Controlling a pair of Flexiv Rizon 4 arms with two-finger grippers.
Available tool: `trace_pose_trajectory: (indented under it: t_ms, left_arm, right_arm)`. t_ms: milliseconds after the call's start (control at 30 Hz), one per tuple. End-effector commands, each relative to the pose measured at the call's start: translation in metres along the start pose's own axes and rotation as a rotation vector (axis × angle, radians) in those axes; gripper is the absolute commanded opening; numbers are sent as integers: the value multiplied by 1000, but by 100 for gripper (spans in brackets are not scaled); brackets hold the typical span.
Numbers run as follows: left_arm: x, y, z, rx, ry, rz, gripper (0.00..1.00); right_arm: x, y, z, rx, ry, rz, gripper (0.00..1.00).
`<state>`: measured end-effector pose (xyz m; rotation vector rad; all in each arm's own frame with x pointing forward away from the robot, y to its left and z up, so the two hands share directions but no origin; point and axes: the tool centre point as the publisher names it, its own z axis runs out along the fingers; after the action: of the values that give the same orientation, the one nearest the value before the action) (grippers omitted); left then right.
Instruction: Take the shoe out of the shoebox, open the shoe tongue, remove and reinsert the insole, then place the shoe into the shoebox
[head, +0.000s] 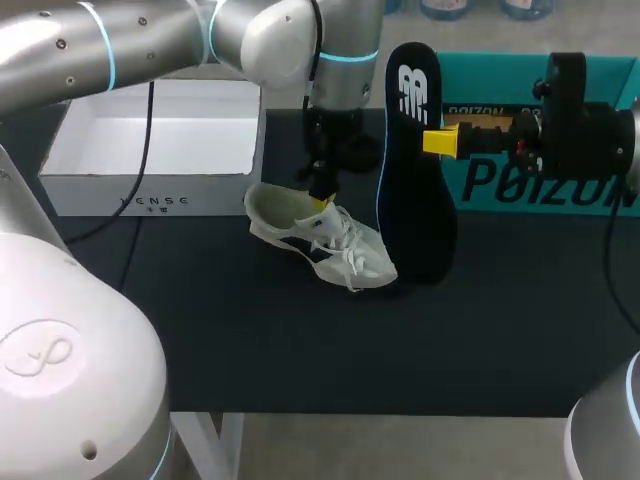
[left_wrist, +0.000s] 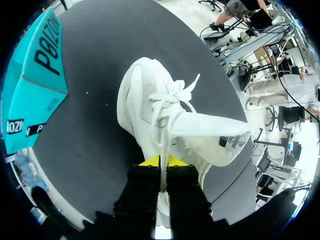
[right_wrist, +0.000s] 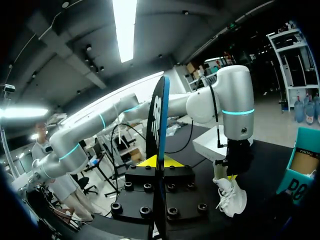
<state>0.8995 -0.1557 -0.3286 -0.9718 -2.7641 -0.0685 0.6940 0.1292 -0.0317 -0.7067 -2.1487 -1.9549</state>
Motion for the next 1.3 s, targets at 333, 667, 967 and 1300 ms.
trace_pose_trajectory:
  t_ms: [333, 667, 967, 1300]
  left_arm:
    - [11, -8, -34, -117, 37, 756, 0]
    - [-3, -18, -31, -178, 66, 966, 0]
    - [-15, -29, -25, -183, 90, 982, 0]
    - [-21, -30, -15, -181, 129, 861, 0]
  right_arm:
    - [-1, 0, 2, 2, -1, 1, 0]
    - [-1, 0, 2, 2, -1, 1, 0]
    - [-1, 0, 2, 2, -1, 1, 0]
    - [-1, 0, 2, 2, -1, 1, 0]
